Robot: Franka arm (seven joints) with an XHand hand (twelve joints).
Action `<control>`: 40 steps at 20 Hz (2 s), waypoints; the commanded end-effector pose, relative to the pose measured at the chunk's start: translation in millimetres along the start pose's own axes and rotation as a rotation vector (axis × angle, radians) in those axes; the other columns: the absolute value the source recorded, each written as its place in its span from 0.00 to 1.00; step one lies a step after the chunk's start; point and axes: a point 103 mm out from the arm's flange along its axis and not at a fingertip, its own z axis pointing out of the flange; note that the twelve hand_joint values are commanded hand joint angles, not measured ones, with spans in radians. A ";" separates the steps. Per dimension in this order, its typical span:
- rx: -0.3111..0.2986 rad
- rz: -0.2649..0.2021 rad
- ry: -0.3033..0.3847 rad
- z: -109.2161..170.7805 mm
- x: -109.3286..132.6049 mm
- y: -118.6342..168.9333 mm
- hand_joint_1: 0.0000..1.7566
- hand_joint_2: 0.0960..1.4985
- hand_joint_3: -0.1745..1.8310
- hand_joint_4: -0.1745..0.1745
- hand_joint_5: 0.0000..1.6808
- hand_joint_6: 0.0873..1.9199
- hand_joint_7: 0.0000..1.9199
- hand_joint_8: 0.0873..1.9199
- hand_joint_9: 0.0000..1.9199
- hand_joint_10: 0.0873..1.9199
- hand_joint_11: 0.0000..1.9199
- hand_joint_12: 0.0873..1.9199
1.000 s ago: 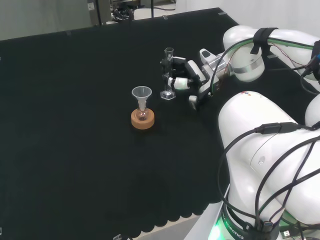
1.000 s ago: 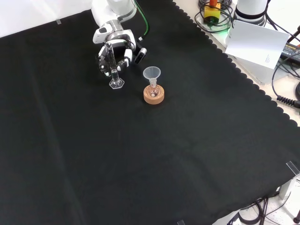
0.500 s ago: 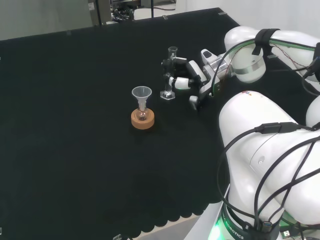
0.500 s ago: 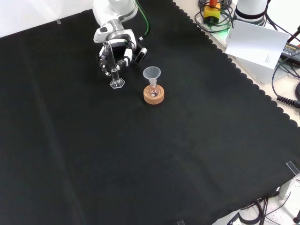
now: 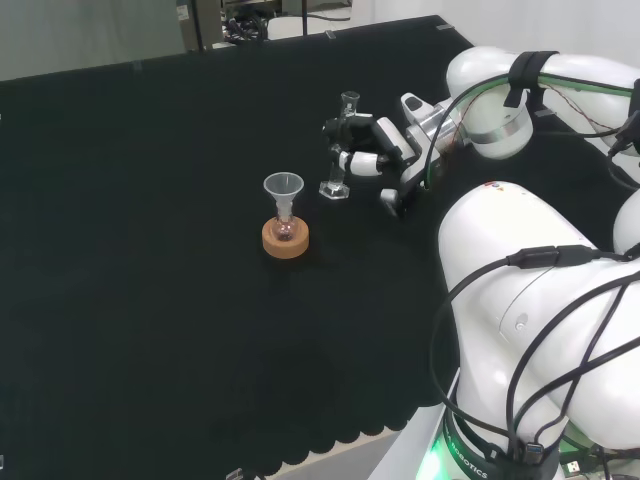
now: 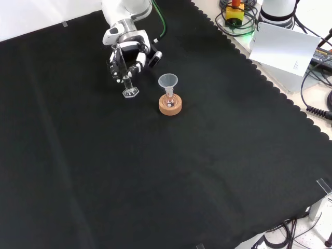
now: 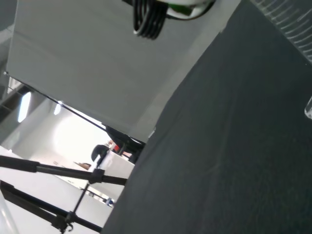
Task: Pick up the graduated cylinder.
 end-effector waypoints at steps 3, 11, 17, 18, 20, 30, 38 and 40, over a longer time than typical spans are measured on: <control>0.055 -0.018 -0.183 -15.6 10.2 4.7 0.66 0.58 0.38 0.45 0.51 0.23 0.53 0.22 0.67 0.00 0.59 0.43; 0.111 -0.058 -0.346 -27.0 25.9 10.8 0.64 0.72 0.11 0.16 0.57 0.50 0.61 0.17 0.74 0.00 0.67 0.38; 0.152 -0.071 -0.423 -38.6 36.9 17.4 0.65 0.72 0.09 0.10 0.60 0.48 0.67 0.11 0.79 0.00 0.71 0.35; 0.163 -0.070 -0.436 -39.7 38.2 18.2 0.65 0.72 0.09 0.10 0.60 0.48 0.67 0.11 0.79 0.00 0.72 0.35; 0.180 -0.068 -0.459 -41.5 40.8 19.3 0.65 0.72 0.09 0.11 0.60 0.48 0.67 0.10 0.79 0.00 0.72 0.35; 0.335 -0.022 -0.570 -51.9 57.8 24.1 0.66 0.72 0.09 0.11 0.61 0.47 0.68 0.09 0.79 0.00 0.72 0.34; 0.406 0.023 -0.649 -66.9 81.8 13.2 0.66 0.71 0.09 0.10 0.61 0.46 0.69 0.09 0.79 0.00 0.71 0.34; 0.415 0.028 -0.664 -68.1 88.8 9.2 0.66 0.71 0.09 0.09 0.61 0.46 0.69 0.09 0.79 0.00 0.71 0.34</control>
